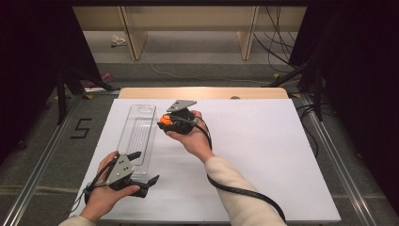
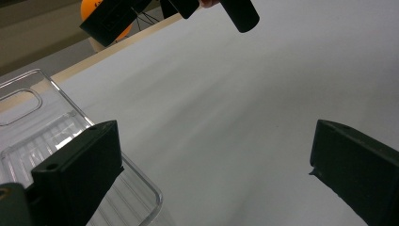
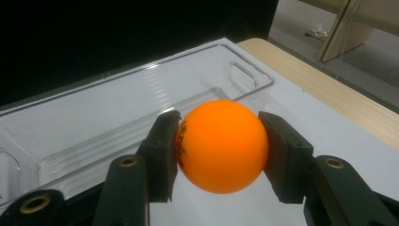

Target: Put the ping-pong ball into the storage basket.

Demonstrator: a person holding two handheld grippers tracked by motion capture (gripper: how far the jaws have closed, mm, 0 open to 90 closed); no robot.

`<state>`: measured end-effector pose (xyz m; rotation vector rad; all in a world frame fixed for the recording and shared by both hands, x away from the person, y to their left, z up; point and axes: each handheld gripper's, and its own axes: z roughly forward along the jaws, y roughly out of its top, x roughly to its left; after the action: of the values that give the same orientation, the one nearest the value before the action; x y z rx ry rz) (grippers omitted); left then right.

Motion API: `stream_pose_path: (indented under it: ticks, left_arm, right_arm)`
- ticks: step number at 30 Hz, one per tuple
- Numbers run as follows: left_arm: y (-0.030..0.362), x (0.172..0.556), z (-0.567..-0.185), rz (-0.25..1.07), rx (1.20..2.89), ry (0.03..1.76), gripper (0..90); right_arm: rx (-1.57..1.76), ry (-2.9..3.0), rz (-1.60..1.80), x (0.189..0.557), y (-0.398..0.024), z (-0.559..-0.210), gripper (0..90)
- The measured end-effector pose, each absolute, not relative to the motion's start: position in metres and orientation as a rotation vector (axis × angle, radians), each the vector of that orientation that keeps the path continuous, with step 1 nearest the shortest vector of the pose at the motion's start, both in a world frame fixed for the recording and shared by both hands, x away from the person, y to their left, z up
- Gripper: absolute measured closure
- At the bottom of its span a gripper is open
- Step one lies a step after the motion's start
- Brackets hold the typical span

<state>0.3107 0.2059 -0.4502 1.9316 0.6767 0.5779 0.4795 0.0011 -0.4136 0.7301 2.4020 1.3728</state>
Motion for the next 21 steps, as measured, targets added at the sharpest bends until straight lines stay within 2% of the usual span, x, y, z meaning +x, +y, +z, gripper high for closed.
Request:
stream_pose_path:
  ticks: [21]
  left_arm:
    - [0.2057,0.3107,-0.4504,0.576,1.931,0.675,2.2]
  right_arm:
    - [0.719,2.411,1.367,0.4819,0.0091,-0.4121,51.4]
